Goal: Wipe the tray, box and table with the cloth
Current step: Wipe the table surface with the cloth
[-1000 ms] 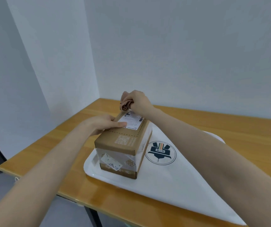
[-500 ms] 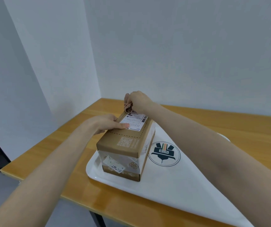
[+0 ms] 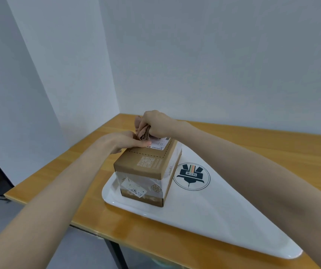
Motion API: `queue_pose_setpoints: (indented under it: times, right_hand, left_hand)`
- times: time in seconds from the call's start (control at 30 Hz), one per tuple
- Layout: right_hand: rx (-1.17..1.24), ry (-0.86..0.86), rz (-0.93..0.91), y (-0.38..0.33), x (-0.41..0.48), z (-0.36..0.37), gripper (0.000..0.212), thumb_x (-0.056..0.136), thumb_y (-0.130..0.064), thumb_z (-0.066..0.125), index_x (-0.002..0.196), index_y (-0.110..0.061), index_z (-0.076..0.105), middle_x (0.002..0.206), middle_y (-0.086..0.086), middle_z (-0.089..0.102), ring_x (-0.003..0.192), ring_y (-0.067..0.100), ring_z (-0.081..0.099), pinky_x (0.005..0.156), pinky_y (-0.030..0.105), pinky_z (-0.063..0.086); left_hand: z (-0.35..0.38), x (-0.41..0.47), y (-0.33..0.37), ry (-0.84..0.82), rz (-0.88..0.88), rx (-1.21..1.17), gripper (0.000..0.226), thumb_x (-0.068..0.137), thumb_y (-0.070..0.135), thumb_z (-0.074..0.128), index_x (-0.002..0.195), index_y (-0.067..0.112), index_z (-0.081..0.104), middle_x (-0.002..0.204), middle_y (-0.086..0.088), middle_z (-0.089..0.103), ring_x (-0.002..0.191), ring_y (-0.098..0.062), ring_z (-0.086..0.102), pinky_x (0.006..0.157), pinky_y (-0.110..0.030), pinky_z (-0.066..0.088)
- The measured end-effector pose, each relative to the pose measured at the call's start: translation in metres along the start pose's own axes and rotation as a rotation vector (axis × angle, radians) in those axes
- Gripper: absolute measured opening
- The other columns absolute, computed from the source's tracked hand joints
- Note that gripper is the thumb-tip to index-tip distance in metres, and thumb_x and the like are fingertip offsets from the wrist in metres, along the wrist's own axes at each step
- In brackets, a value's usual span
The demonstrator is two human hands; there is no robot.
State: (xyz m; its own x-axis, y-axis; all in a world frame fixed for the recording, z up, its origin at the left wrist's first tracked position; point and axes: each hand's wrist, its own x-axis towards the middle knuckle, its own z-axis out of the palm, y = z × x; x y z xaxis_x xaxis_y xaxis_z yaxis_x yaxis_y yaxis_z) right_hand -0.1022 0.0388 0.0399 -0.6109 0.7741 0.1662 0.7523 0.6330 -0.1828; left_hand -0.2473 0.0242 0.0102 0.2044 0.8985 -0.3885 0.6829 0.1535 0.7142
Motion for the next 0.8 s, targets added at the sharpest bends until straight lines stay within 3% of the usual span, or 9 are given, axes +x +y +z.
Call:
queue_pose_setpoints:
  times: [0.13, 0.17, 0.27, 0.33, 0.47, 0.6, 0.7, 0.8]
  right_hand:
    - [0.149, 0.149, 0.047, -0.003, -0.006, -0.002, 0.044, 0.078, 0.011, 0.040, 0.102, -0.006, 0.072, 0.104, 0.014, 0.067, 0.096, 0.029, 0.060, 0.065, 0.028, 0.043]
    - [0.191, 0.166, 0.033, -0.005, -0.009, -0.001, 0.045, 0.078, 0.011, 0.039, 0.102, -0.007, 0.073, 0.103, 0.013, 0.067, 0.096, 0.028, 0.060, 0.068, 0.028, 0.045]
    - [0.220, 0.075, -0.059, -0.015, -0.023, 0.000, 0.050, 0.076, 0.013, 0.040, 0.103, -0.012, 0.073, 0.099, 0.006, 0.064, 0.099, 0.022, 0.057, 0.081, 0.031, 0.048]
    - [0.136, 0.037, -0.108, -0.021, -0.031, 0.006, 0.047, 0.079, 0.010, 0.043, 0.107, -0.014, 0.072, 0.095, 0.000, 0.055, 0.105, 0.023, 0.052, 0.078, 0.026, 0.040]
    - [0.002, 0.055, -0.165, -0.027, -0.039, 0.012, 0.045, 0.083, 0.006, 0.044, 0.113, -0.016, 0.069, 0.106, 0.008, 0.054, 0.109, 0.025, 0.046, 0.072, 0.022, 0.025]
    - [-0.013, -0.014, -0.147, -0.026, -0.048, -0.004, 0.048, 0.079, 0.009, 0.042, 0.108, -0.015, 0.071, 0.107, 0.011, 0.061, 0.105, 0.027, 0.052, 0.081, 0.035, 0.043]
    - [0.004, -0.030, -0.129, -0.019, -0.062, -0.005, 0.051, 0.077, 0.012, 0.040, 0.108, -0.014, 0.071, 0.099, 0.008, 0.058, 0.102, 0.028, 0.053, 0.077, 0.037, 0.044]
    - [0.006, -0.070, -0.111, -0.016, -0.071, -0.007, 0.054, 0.074, 0.012, 0.038, 0.108, -0.015, 0.070, 0.113, 0.015, 0.059, 0.103, 0.031, 0.054, 0.078, 0.038, 0.047]
  left_hand:
    - [-0.011, -0.011, -0.012, -0.066, 0.032, 0.016, 0.090, 0.047, 0.077, 0.071, 0.118, 0.022, 0.061, 0.124, 0.010, 0.063, 0.126, -0.011, 0.048, 0.118, -0.042, 0.022]
    - [-0.016, -0.015, -0.020, -0.091, 0.045, -0.012, 0.091, 0.045, 0.077, 0.073, 0.119, 0.024, 0.063, 0.125, 0.012, 0.062, 0.128, -0.009, 0.046, 0.118, -0.044, 0.019]
    - [-0.028, -0.021, -0.039, -0.131, 0.050, -0.100, 0.079, 0.045, 0.068, 0.080, 0.111, 0.026, 0.070, 0.124, 0.016, 0.063, 0.128, -0.006, 0.045, 0.119, -0.047, 0.015]
    - [-0.031, -0.022, -0.045, -0.143, 0.031, -0.137, 0.058, 0.050, 0.054, 0.084, 0.101, 0.027, 0.074, 0.117, 0.016, 0.066, 0.122, -0.006, 0.049, 0.119, -0.047, 0.014]
    - [-0.028, -0.027, -0.034, -0.140, -0.033, -0.098, 0.013, 0.091, 0.025, 0.058, 0.102, 0.024, 0.065, 0.113, 0.016, 0.063, 0.114, -0.003, 0.051, 0.120, -0.046, 0.011]
    - [-0.024, -0.034, -0.010, -0.094, -0.090, 0.049, 0.019, 0.100, 0.018, 0.043, 0.098, 0.025, 0.060, 0.110, 0.021, 0.057, 0.117, -0.003, 0.043, 0.119, -0.041, 0.006]
    - [-0.023, -0.035, 0.000, -0.071, -0.124, 0.171, 0.023, 0.100, 0.015, 0.042, 0.116, 0.020, 0.058, 0.125, 0.014, 0.052, 0.118, -0.003, 0.039, 0.117, -0.041, 0.007]
    - [-0.020, -0.037, 0.009, -0.045, -0.152, 0.270, 0.032, 0.101, 0.013, 0.041, 0.130, 0.016, 0.054, 0.131, 0.011, 0.049, 0.127, -0.006, 0.038, 0.117, -0.043, 0.006]
